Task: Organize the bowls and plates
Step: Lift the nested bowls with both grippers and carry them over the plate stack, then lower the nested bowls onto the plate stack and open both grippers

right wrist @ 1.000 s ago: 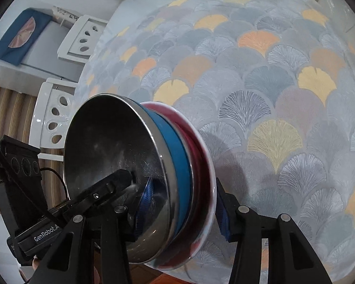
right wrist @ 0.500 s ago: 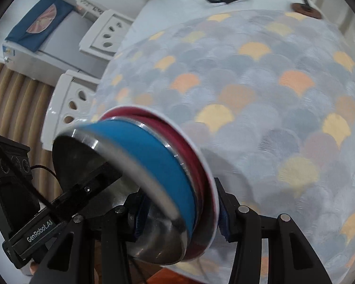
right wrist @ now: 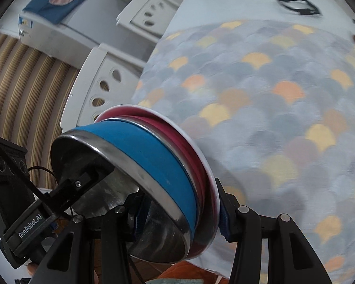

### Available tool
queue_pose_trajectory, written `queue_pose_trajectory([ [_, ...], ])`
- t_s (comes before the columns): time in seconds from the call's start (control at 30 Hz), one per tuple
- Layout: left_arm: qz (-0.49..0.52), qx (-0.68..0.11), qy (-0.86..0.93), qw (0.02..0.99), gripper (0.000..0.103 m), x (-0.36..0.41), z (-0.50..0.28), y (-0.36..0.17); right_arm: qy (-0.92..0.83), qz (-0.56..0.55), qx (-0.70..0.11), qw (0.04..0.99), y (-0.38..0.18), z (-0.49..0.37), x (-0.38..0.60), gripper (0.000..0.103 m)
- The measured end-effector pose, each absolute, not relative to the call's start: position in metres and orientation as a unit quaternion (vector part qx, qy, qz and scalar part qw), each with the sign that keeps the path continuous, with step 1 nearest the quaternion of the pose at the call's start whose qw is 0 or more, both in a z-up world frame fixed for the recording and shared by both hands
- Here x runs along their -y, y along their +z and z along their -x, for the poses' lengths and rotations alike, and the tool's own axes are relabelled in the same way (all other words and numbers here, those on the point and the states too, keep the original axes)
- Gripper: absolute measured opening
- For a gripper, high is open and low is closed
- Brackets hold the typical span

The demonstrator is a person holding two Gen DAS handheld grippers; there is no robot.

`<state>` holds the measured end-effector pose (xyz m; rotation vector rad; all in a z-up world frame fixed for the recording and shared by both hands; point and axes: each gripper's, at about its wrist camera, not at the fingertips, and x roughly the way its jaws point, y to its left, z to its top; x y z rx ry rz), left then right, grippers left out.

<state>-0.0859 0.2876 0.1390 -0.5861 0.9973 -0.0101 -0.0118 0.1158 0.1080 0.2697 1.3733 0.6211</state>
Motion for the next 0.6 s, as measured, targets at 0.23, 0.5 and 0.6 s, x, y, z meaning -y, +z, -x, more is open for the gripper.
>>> queue_pose_trajectory([
  [0.23, 0.294, -0.490, 0.002, 0.821, 0.039, -0.351, 0.090, 0.113, 0.268, -0.114, -0.652, 0.700, 0.079, 0.018, -0.176, 0.047],
  [0.5, 0.294, -0.524, -0.035, 0.798, 0.039, -0.371, 0.077, 0.077, 0.216, -0.114, -0.680, 0.692, 0.055, 0.014, -0.192, 0.047],
  [0.6, 0.293, -0.529, -0.048, 0.795, 0.039, -0.372, 0.071, 0.074, 0.203, -0.116, -0.680, 0.695, 0.053, 0.009, -0.192, 0.047],
])
